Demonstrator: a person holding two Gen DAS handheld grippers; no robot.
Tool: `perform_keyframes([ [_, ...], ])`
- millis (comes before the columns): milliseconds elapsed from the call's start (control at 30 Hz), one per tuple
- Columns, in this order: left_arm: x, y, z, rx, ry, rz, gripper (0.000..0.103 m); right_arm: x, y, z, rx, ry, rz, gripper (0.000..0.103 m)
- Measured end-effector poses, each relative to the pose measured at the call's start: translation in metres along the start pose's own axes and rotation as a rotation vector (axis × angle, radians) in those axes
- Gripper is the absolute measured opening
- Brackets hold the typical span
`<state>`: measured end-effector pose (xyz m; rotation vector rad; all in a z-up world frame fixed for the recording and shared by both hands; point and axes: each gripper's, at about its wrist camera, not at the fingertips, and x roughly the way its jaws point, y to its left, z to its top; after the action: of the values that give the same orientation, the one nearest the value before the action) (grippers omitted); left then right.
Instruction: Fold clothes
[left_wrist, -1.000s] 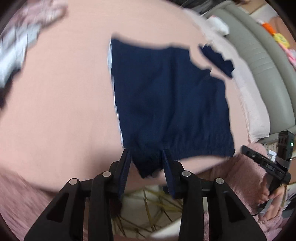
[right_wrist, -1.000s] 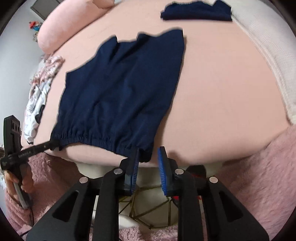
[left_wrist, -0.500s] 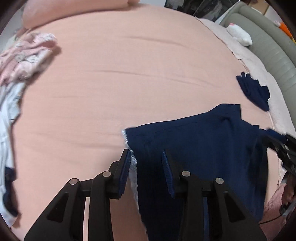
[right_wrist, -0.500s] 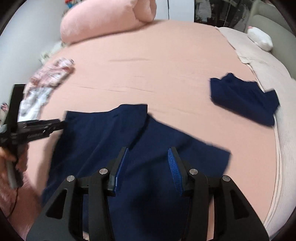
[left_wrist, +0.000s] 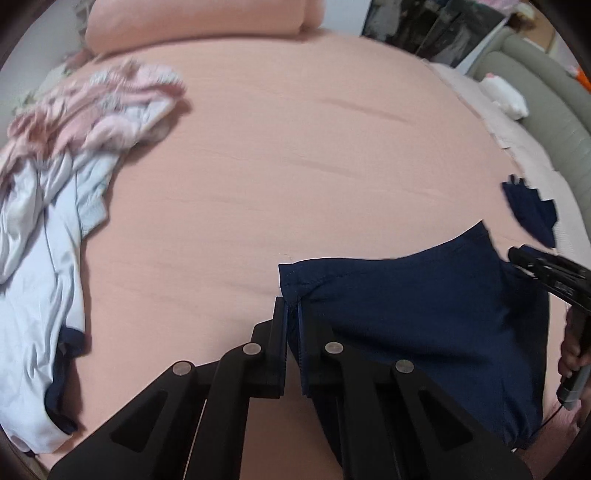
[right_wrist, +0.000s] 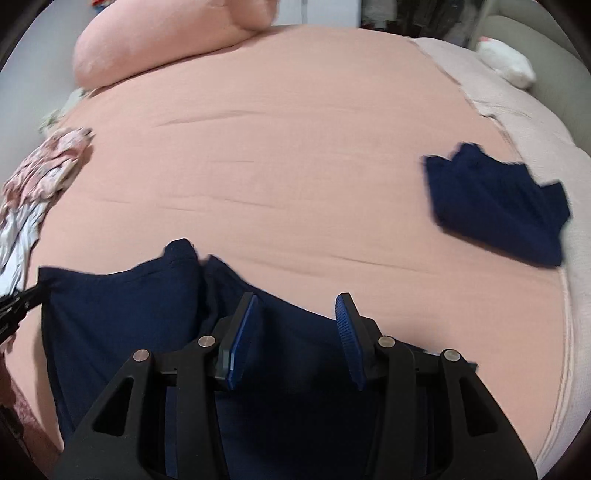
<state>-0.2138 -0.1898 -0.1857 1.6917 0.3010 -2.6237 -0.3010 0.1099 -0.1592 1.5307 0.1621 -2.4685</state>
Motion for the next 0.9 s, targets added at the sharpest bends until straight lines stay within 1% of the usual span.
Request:
perform_keyframes([
  [100, 0.010, -0.001, -0.005, 0.000, 0.046, 0.010, 0.006, -0.003, 0.024, 0.003, -0.096, -0.018, 0.047, 0.045],
  [167, 0.009, 0.000, -0.007, -0.005, 0.044, -0.007, 0.008, 0.006, 0.037, 0.004, -0.143, 0.007, 0.041, 0.045],
  [233, 0.005, 0.006, -0.006, -0.050, 0.029, -0.049, 0.018, 0.017, 0.047, 0.006, -0.169, 0.024, 0.027, 0.045],
  [300, 0.001, 0.014, -0.005, -0.100, 0.012, -0.090, 0.047, 0.020, 0.051, 0.009, -0.176, 0.010, 0.024, 0.045],
  [333, 0.002, 0.017, -0.005, -0.107, 0.010, -0.094, 0.047, 0.021, 0.053, 0.011, -0.179, 0.001, 0.029, 0.045],
  [367, 0.004, 0.017, -0.007, -0.099, 0.017, -0.109, 0.046, 0.026, 0.054, 0.013, -0.184, 0.015, 0.047, 0.045],
  [400, 0.008, 0.016, -0.009, -0.086, 0.025, -0.125, 0.037, 0.032, 0.055, 0.015, -0.189, 0.035, 0.066, 0.046],
  [433, 0.010, 0.012, -0.011, -0.071, 0.025, -0.121, 0.027, 0.038, 0.056, 0.016, -0.200, 0.061, 0.083, 0.045],
  [467, 0.011, 0.009, -0.011, -0.050, 0.020, -0.108, 0.013, 0.043, 0.059, 0.015, -0.217, 0.077, 0.093, 0.044],
  [500, 0.011, 0.006, -0.010, -0.033, 0.013, -0.099, 0.010, 0.043, 0.061, 0.014, -0.234, 0.071, 0.090, 0.031],
  [533, 0.008, 0.005, -0.009, -0.030, -0.001, -0.107, 0.008, 0.042, 0.061, 0.016, -0.239, 0.062, 0.084, 0.018],
  [567, 0.005, 0.004, -0.007, -0.027, -0.015, -0.114, 0.007, 0.040, 0.059, 0.018, -0.231, 0.058, 0.089, 0.010],
  [633, -0.003, 0.001, -0.005, -0.009, -0.047, -0.110, 0.007, 0.029, 0.052, 0.022, -0.200, 0.014, 0.096, 0.009],
  [700, -0.005, 0.000, -0.005, 0.005, -0.051, -0.094, 0.007, 0.023, 0.044, 0.026, -0.177, -0.014, 0.098, 0.009],
  [767, 0.003, 0.002, -0.001, -0.015, -0.032, -0.071, 0.007, 0.029, 0.036, 0.029, -0.158, -0.007, 0.073, 0.009],
  [833, 0.012, 0.001, -0.006, -0.024, -0.012, -0.064, 0.008, 0.044, 0.028, 0.032, -0.123, 0.033, 0.063, 0.010],
  [867, 0.014, 0.000, -0.009, -0.031, -0.006, -0.066, 0.008, 0.044, 0.023, 0.033, -0.089, 0.034, 0.080, 0.015],
  [900, 0.009, -0.001, -0.010, -0.038, -0.017, -0.074, 0.010, 0.043, 0.017, 0.034, -0.051, 0.030, 0.103, 0.019],
])
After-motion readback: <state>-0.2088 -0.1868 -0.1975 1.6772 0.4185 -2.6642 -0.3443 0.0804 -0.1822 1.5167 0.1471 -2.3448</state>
